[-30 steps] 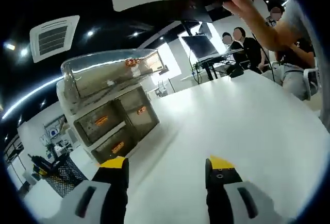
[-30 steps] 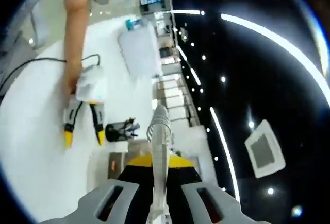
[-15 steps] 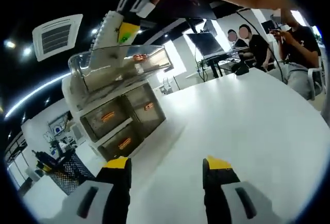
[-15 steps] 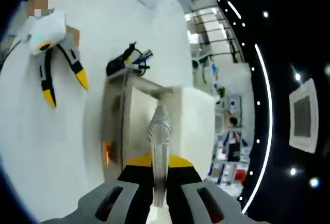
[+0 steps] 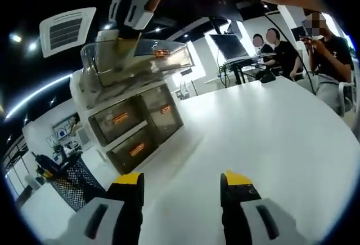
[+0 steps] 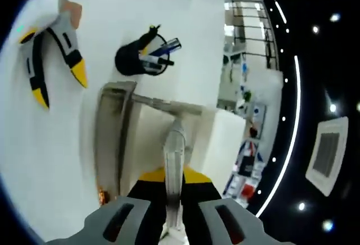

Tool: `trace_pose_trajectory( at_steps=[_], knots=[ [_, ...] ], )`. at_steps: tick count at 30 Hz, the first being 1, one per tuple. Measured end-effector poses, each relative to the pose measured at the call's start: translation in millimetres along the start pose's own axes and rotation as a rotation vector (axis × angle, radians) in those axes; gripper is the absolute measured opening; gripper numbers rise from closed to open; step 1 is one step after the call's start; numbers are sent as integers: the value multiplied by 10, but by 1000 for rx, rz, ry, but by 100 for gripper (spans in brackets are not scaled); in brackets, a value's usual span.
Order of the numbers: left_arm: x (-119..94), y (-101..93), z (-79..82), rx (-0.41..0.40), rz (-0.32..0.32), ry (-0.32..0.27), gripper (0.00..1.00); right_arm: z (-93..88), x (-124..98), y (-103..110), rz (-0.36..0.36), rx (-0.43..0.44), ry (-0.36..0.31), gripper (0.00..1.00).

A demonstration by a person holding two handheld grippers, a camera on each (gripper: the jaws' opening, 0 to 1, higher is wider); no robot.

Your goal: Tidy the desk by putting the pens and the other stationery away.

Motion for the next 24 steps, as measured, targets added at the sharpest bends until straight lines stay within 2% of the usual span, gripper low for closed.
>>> trace_pose_trajectory(
  at_steps=[2,7,10,11,12,14,16,20,23,24],
  knots=[
    [-2,8,-21,-2,0,7,55,49,56,-51,5,8,-7,6],
    [6,6,-38,-3,-6,12,55,32,83,-57,14,12,-1,8],
    [16,-6,-33,3,-7,14,55,43,145,3,76,-14,-38,16],
    [18,-2,-33,3,-8,14,55,39,158,55,112,27,-55,16],
    [24,16,-37,3,-9,14,55,28,152,54,107,61,-55,17],
    [23,10,-37,3,-9,15,55,5,141,15,100,49,-62,18],
    [23,8,-38,2,-10,16,55,-6,129,19,129,80,-77,20],
    [18,5,-37,3,-7,20,55,-8,56,8,212,157,-160,21],
    [14,17,-39,0,-1,19,55,-47,21,1,267,151,-203,22],
    [13,21,-39,-4,0,20,55,-56,4,0,293,210,-237,23]
  ],
)
Point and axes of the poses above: the point that each gripper's makers call its tool centre point, and the gripper's own axes: x roughly forward along the fingers, y roughly to its left, z roughly out of its top, the point moved 5 cm from there along -x, roughly backward along the fingers, and after that the axes turned 5 degrees about -x, right-handed, at the moved point
